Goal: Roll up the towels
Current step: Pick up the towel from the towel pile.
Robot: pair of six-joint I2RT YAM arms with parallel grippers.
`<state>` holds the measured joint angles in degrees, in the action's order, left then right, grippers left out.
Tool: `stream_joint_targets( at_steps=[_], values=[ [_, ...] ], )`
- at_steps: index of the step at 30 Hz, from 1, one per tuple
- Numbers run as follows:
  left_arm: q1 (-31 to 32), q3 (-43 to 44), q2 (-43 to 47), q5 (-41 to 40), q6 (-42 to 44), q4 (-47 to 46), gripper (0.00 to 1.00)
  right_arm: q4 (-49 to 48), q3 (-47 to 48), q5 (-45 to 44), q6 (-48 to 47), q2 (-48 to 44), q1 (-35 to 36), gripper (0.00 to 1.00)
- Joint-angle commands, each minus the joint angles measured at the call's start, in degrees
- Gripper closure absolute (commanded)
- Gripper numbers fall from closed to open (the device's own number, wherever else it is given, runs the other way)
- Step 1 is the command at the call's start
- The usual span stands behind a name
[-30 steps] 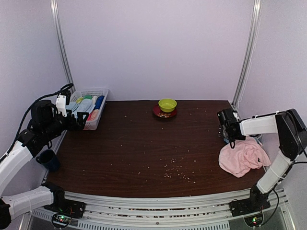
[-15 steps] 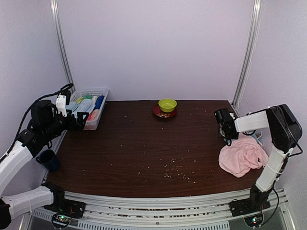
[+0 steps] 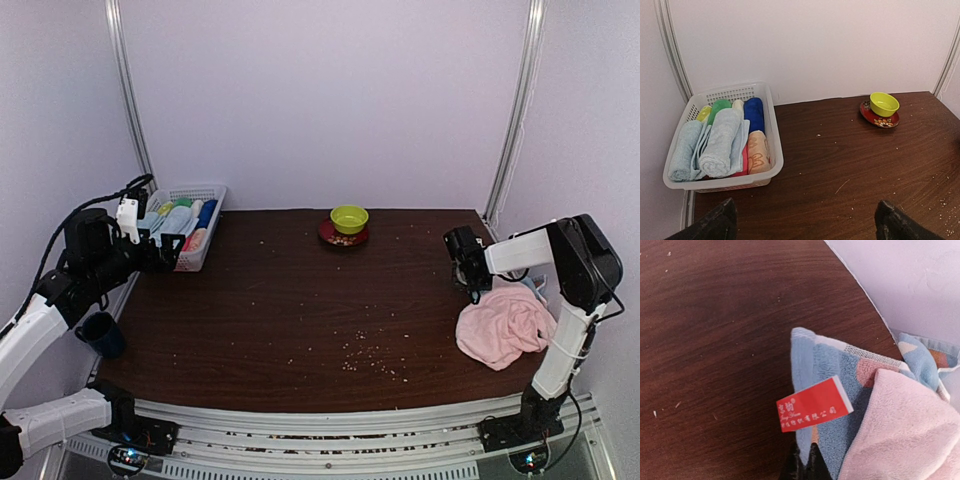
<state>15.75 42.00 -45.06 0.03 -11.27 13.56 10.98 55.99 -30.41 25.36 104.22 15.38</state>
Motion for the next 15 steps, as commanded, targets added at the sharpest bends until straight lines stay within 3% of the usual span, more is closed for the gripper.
stream_joint_targets(
  at_steps=[1, 8, 15],
  values=[
    [0.11, 0.45, -0.2, 0.54, -0.16, -1.97, 0.02, 0.93, 2.2, -2.76, -1.21, -0.9, 1.77, 1.0],
    [0.09, 0.45, -0.39, 0.32, -0.2, -1.97, 0.02, 5.59, 12.88, -7.55, -7.6, -0.87, 12.77, 1.0],
    [0.11, 0.48, -0.3, 0.14, -0.12, -1.98, 0.02, 6.17, 28.67, -1.3, -15.76, -3.21, 22.41, 1.0]
  ],
)
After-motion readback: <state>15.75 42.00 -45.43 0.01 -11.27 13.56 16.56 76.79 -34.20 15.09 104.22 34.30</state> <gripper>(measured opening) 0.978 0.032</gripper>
